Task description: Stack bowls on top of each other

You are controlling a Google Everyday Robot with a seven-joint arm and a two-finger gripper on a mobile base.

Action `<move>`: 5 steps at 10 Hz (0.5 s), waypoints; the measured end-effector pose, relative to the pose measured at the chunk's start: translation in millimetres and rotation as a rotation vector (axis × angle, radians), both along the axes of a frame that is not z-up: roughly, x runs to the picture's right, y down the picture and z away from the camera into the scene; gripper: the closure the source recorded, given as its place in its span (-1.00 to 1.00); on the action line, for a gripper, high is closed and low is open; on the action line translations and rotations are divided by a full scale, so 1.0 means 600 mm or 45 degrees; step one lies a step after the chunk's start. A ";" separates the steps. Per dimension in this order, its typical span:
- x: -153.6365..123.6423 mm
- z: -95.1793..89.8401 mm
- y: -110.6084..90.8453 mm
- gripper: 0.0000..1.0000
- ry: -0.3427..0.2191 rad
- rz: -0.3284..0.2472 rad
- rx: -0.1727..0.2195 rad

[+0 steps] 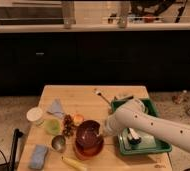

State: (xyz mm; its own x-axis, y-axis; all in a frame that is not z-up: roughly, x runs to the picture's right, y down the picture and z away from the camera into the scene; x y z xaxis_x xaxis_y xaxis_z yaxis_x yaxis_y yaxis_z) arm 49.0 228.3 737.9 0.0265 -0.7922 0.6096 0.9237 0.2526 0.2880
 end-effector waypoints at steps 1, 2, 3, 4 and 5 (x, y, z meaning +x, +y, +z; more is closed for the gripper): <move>0.001 0.001 0.003 1.00 -0.023 -0.021 -0.017; 0.000 0.002 0.007 1.00 -0.041 -0.043 -0.031; -0.003 0.005 0.010 1.00 -0.063 -0.070 -0.045; -0.004 0.007 0.011 1.00 -0.078 -0.086 -0.052; -0.003 0.009 0.013 1.00 -0.097 -0.106 -0.060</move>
